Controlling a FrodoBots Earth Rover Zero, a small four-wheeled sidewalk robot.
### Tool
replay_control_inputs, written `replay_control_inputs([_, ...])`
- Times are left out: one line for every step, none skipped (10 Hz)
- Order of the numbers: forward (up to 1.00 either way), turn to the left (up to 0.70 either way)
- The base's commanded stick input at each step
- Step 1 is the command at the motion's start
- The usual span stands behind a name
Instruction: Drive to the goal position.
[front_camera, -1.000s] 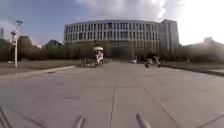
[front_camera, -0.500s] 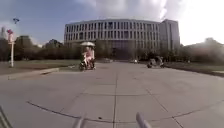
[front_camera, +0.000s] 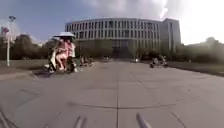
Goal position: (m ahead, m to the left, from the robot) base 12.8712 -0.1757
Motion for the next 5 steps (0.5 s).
replay_control_inputs([1.00, 0.00])
replay_control_inputs([1.00, 0.00])
replay_control_inputs([1.00, 0.00])
replay_control_inputs([1.00, 0.00])
replay_control_inputs([1.00, 0.00])
